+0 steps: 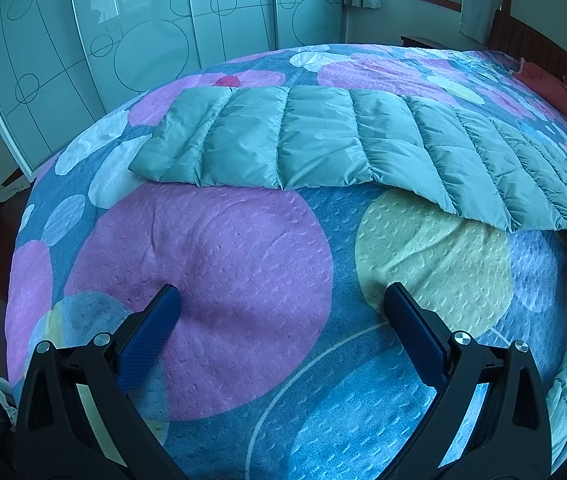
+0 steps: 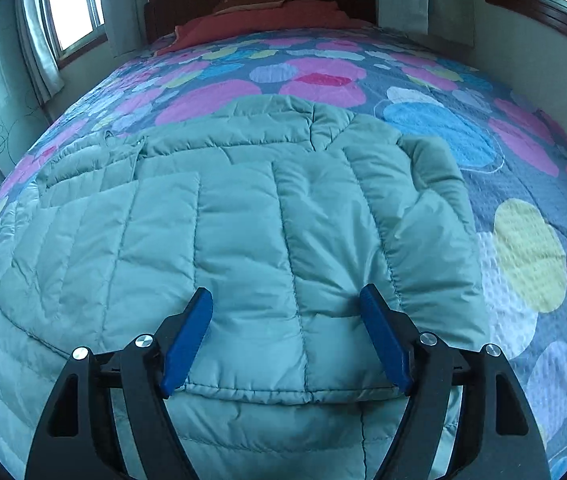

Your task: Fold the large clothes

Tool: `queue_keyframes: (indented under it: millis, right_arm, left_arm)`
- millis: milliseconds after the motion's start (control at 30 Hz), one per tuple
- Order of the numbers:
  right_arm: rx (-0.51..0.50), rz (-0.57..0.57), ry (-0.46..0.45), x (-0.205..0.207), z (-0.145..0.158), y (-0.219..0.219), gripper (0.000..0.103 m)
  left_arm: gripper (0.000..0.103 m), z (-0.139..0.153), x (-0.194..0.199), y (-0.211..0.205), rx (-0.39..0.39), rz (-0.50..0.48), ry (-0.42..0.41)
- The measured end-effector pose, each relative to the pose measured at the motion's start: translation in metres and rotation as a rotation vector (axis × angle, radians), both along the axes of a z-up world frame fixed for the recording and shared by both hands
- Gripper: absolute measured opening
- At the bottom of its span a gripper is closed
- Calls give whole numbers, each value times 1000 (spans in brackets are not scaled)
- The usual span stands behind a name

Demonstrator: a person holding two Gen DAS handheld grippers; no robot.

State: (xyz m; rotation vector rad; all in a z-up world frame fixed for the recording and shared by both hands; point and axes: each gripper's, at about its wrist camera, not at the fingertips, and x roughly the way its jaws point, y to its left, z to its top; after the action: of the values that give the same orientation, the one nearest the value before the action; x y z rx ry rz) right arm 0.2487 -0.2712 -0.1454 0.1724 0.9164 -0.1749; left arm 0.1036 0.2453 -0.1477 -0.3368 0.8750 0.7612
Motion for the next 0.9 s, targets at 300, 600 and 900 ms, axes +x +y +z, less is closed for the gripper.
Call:
queue_keyframes:
  millis: [300,600,900]
  right_arm:
    - [-13,3,-7,1,-8,3,80]
    - [-12,0,-15,-1,-8,2,80]
    - [-13,-1,-21,-2,-8,3,80]
  left_arm:
    - [101,8,-13,10,-87,-12,-101]
    - [98,14,-27,71,-296,32,-367]
    - [49,3,-25,136,-417,132,-561]
